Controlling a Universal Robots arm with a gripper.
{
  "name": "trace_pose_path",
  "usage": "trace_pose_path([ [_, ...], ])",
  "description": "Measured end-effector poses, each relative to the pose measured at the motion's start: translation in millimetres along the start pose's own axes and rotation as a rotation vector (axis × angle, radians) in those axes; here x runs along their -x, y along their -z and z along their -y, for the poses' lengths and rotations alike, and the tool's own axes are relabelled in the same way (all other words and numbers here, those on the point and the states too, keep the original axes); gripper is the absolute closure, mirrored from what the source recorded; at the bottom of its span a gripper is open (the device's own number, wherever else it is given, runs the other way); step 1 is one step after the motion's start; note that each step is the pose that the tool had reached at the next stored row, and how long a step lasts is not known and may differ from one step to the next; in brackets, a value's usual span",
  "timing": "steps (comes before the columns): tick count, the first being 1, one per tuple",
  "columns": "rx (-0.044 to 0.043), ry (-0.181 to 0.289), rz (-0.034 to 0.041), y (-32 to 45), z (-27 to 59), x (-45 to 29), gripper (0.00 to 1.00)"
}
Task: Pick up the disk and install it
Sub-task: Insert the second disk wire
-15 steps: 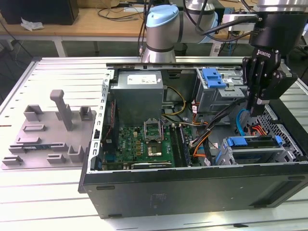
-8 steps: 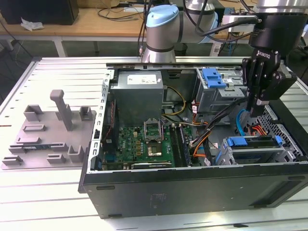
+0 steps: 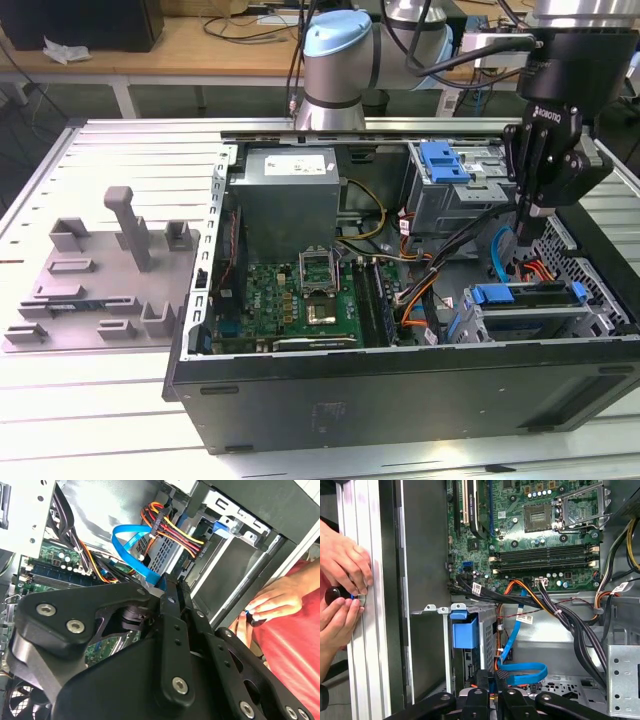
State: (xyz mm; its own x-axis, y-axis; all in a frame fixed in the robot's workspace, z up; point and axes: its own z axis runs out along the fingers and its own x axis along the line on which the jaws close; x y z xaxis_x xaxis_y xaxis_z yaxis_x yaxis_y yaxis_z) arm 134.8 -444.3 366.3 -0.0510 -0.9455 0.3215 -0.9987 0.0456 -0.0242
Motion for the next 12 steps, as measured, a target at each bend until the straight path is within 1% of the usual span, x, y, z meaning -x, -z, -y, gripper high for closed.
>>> trace_pose_path([
  [12, 0.0003, -0.001, 0.0, -0.2, 0.0, 0.1, 0.84],
])
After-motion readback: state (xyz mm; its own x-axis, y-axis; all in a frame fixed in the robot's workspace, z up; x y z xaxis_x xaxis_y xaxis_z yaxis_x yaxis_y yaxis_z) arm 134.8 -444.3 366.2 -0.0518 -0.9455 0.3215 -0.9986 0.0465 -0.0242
